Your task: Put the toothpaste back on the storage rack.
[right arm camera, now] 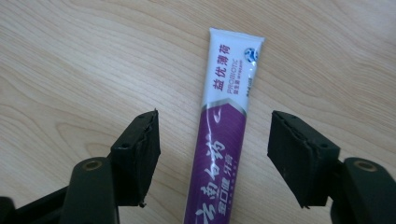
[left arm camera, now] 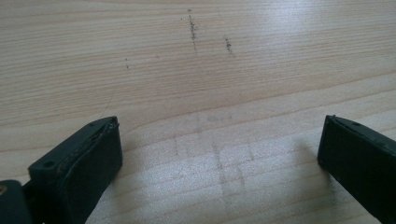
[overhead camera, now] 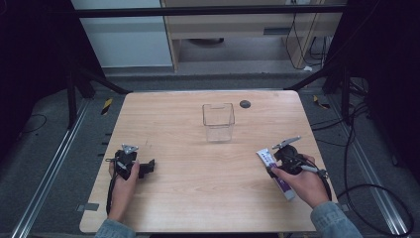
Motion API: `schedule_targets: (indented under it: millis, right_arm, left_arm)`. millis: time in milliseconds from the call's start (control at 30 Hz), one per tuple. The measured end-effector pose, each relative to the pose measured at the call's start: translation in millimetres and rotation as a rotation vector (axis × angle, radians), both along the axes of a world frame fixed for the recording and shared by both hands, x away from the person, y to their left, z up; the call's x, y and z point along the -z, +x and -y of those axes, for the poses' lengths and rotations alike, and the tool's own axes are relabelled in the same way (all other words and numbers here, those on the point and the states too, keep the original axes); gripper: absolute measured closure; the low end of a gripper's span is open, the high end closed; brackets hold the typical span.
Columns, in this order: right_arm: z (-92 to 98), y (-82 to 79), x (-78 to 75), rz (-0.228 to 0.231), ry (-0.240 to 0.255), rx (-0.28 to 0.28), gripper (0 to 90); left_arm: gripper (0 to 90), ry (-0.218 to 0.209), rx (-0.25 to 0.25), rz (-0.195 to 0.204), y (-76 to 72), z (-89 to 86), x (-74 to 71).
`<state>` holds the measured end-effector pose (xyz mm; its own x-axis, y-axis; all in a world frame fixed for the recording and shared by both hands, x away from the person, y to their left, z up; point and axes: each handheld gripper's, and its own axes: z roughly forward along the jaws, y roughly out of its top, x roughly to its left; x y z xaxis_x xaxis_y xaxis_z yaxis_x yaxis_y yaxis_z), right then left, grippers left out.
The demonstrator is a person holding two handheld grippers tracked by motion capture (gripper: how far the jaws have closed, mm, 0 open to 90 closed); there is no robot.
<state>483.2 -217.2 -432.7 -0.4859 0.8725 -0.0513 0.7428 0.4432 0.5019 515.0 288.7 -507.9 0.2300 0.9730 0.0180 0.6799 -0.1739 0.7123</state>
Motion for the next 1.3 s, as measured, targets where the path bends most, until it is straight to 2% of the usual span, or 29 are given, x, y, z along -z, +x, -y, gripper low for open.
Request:
schedule_targets:
  millis: [133, 300, 567, 633, 867, 1067, 1300]
  right_arm:
    - [2.0, 19.6, -4.0, -0.064, -0.010, 0.008, 36.3]
    - [2.5, 31.9, -3.3, -0.101, -0.008, 0.019, 36.1]
    - [-0.8, 50.0, 12.8, -0.167, -0.022, 0.034, 33.0]
    - [-2.5, 53.9, 16.8, -0.183, -0.001, 0.031, 32.1]
    - [-7.5, 67.0, 31.6, -0.221, -0.024, 0.043, 35.2]
    - [-8.5, 69.8, 35.1, -0.241, -0.018, 0.044, 40.6]
    - [-9.3, 72.2, 37.1, -0.238, -0.024, 0.054, 45.7]
  left_arm:
    - [0.0, -0.001, -0.001, 0.001, 0.0, 0.1, 0.1]
    - [0.0, 0.001, 0.001, -0.001, 0.0, -0.1, 0.0]
    - [0.0, 0.001, 0.006, -0.001, 0.4, -0.3, -0.1]
    - [0.0, 0.002, 0.009, -0.001, 0.6, -0.4, -0.1]
    - [0.0, 0.002, 0.010, -0.001, 0.7, -0.4, -0.1]
    - [0.0, 0.002, 0.012, -0.002, 0.7, -0.4, -0.1]
    - [0.0, 0.002, 0.013, -0.002, 0.8, -0.4, -0.1]
